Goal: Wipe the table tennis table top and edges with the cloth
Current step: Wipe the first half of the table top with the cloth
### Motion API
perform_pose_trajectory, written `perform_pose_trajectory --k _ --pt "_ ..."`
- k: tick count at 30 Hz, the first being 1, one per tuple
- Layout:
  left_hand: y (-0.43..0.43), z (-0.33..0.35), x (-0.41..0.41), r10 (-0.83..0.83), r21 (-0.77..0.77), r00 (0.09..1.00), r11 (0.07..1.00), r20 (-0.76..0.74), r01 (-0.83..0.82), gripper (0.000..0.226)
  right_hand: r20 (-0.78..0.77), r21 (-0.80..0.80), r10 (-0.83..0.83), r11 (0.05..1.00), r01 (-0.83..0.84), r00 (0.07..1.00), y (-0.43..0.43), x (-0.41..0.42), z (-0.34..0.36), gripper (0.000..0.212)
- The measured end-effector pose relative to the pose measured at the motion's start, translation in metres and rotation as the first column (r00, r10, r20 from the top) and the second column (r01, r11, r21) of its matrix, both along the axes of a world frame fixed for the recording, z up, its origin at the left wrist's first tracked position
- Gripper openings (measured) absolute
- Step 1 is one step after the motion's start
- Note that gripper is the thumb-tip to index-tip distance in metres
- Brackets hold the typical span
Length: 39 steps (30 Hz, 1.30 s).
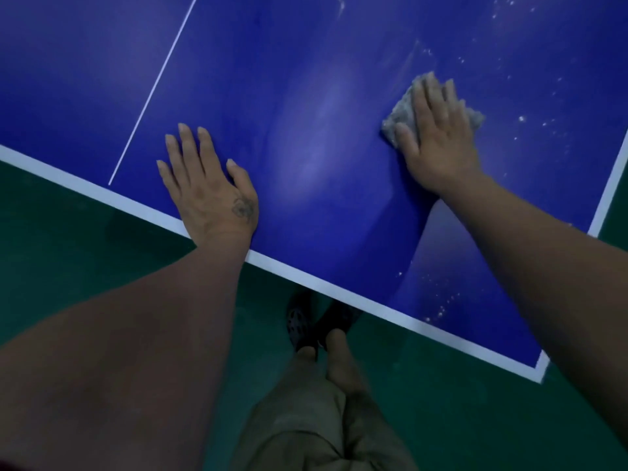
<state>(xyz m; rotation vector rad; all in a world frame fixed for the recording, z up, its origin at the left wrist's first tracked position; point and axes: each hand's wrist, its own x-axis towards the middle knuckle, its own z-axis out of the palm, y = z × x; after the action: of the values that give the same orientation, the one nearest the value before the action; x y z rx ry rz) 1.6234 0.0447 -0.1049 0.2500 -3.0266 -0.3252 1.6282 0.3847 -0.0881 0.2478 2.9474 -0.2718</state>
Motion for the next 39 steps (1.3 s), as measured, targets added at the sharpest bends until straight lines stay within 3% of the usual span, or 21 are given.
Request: perform_pose_trajectory --k 4,9,14,18,21,29,33,39 --pt "0.002 0.007 0.001 -0.056 0.063 0.998 0.996 -0.020 0.057 0.056 0.001 0.006 -0.096 0.995 0.096 0.995 -0.047 0.020 0.010 0.067" --pt "0.007 0.015 0.025 -0.197 0.254 0.974 0.942 -0.112 0.219 0.042 -0.028 -0.058 -0.001 0.998 0.000 1.000 -0.132 0.120 0.012 0.064" --pt "0.054 0.015 0.086 -0.258 0.167 0.965 0.954 0.036 0.249 0.064 -0.020 -0.060 0.086 0.994 -0.088 0.996 -0.148 0.199 0.005 0.065" --pt "0.070 -0.005 0.095 -0.190 0.017 0.978 0.982 0.085 0.189 0.072 -0.019 -0.030 0.168 0.985 -0.168 0.986 -0.102 0.158 0.000 0.064" --pt "0.070 -0.007 0.096 -0.187 -0.006 0.980 0.982 0.072 0.188 0.074 -0.029 -0.028 0.166 0.986 -0.167 0.986 -0.069 0.088 -0.002 0.063" --pt "0.071 -0.014 0.098 -0.184 -0.017 0.981 0.983 0.066 0.185 0.075 0.007 -0.047 -0.112 0.993 0.113 0.994 -0.050 -0.057 0.000 0.066" --pt "0.071 -0.011 0.097 -0.184 -0.030 0.980 0.982 0.076 0.187 0.075 0.008 -0.078 -0.127 0.989 0.127 0.992 -0.069 -0.031 0.006 0.067" --pt "0.072 -0.003 0.097 -0.191 -0.054 0.973 0.978 0.130 0.199 0.076 -0.004 -0.058 -0.037 0.998 0.037 0.999 -0.085 0.104 0.011 0.066"
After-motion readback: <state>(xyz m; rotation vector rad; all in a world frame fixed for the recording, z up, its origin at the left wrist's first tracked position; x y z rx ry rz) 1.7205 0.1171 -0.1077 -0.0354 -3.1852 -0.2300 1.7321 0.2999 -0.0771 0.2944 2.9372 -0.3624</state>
